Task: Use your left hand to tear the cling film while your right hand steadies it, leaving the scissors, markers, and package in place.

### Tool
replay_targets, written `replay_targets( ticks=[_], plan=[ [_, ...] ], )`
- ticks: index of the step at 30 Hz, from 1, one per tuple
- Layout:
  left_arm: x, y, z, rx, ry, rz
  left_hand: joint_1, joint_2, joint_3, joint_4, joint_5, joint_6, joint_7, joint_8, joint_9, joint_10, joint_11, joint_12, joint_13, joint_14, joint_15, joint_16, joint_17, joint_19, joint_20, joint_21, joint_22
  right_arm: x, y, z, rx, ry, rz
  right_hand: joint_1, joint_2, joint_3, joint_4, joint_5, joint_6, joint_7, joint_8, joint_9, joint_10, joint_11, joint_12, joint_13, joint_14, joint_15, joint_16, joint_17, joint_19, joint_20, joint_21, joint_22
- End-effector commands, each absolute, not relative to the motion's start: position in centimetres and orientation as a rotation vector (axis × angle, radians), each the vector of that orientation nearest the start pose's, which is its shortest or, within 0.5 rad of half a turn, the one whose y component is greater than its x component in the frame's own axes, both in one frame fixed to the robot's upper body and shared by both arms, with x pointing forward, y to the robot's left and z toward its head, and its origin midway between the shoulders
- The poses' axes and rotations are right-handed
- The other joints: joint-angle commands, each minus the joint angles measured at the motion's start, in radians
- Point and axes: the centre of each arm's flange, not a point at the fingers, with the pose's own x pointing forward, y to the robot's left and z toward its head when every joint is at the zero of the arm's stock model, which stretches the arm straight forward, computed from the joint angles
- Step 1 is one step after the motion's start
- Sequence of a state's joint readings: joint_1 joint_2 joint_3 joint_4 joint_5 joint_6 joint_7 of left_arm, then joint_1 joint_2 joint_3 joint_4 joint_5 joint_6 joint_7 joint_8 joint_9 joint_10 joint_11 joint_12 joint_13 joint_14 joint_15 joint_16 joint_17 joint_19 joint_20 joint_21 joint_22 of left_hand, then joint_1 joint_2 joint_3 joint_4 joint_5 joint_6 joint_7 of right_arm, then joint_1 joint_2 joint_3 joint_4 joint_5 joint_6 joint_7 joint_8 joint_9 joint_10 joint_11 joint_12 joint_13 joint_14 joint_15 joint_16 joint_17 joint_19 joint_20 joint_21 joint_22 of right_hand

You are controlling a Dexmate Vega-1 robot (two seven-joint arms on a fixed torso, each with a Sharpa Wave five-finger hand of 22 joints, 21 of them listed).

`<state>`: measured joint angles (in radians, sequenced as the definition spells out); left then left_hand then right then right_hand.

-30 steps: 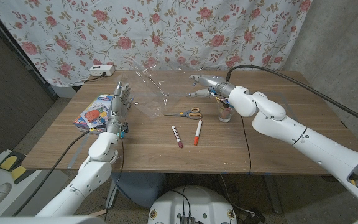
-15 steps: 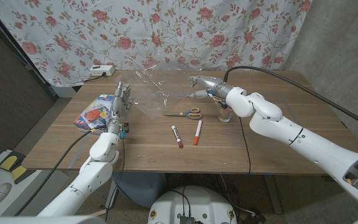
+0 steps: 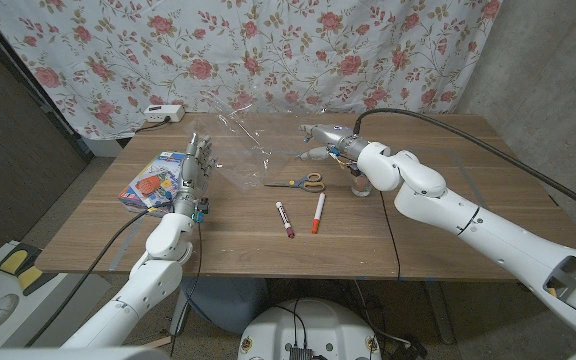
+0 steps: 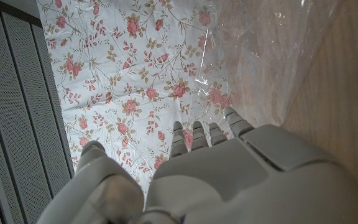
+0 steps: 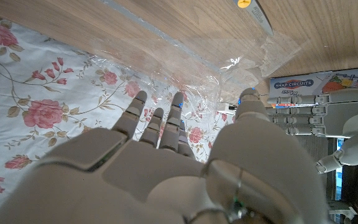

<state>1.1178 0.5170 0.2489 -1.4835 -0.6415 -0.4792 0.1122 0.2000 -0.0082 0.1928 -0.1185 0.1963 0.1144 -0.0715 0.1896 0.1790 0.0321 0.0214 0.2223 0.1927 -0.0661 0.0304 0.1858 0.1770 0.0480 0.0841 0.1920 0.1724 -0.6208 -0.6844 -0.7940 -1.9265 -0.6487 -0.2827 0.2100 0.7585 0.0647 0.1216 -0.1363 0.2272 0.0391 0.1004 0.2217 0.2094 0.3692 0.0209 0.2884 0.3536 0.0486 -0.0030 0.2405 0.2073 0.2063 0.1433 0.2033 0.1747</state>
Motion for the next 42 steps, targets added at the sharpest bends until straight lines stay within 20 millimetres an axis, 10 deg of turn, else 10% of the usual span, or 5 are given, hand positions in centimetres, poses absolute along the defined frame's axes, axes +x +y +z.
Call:
replay_targets(
  ticks=[1,42],
  plan=[
    [58.7,32.1,-8.3,-0.154,-0.707,-0.051,0.000,-0.005,-0.004,0.000,0.007,0.003,-0.002,0.004,0.005,0.007,-0.001,-0.001,0.003,0.002,0.000,0.000,0.002,-0.005,0.001,0.000,0.003,56.2,-8.0,4.5,-1.544,-0.740,0.190,-0.014,0.002,0.000,0.008,-0.003,0.003,0.004,0.001,-0.001,0.006,0.000,-0.003,0.005,0.006,-0.005,0.007,0.005,0.006,-0.001,0.001,0.003],
    [58.5,31.5,-8.4,-0.160,-0.707,-0.066,0.000,-0.003,-0.007,0.000,0.007,0.004,-0.003,0.002,0.004,0.011,0.003,-0.002,0.003,0.003,0.000,0.000,0.002,-0.006,0.001,0.000,0.003,57.0,-4.7,3.6,-1.712,-0.704,0.265,0.032,0.014,0.033,-0.022,0.010,-0.024,-0.002,-0.006,-0.002,-0.010,0.002,-0.022,0.033,-0.017,0.004,0.004,0.010,-0.003,0.009,-0.005,0.002]
  ],
)
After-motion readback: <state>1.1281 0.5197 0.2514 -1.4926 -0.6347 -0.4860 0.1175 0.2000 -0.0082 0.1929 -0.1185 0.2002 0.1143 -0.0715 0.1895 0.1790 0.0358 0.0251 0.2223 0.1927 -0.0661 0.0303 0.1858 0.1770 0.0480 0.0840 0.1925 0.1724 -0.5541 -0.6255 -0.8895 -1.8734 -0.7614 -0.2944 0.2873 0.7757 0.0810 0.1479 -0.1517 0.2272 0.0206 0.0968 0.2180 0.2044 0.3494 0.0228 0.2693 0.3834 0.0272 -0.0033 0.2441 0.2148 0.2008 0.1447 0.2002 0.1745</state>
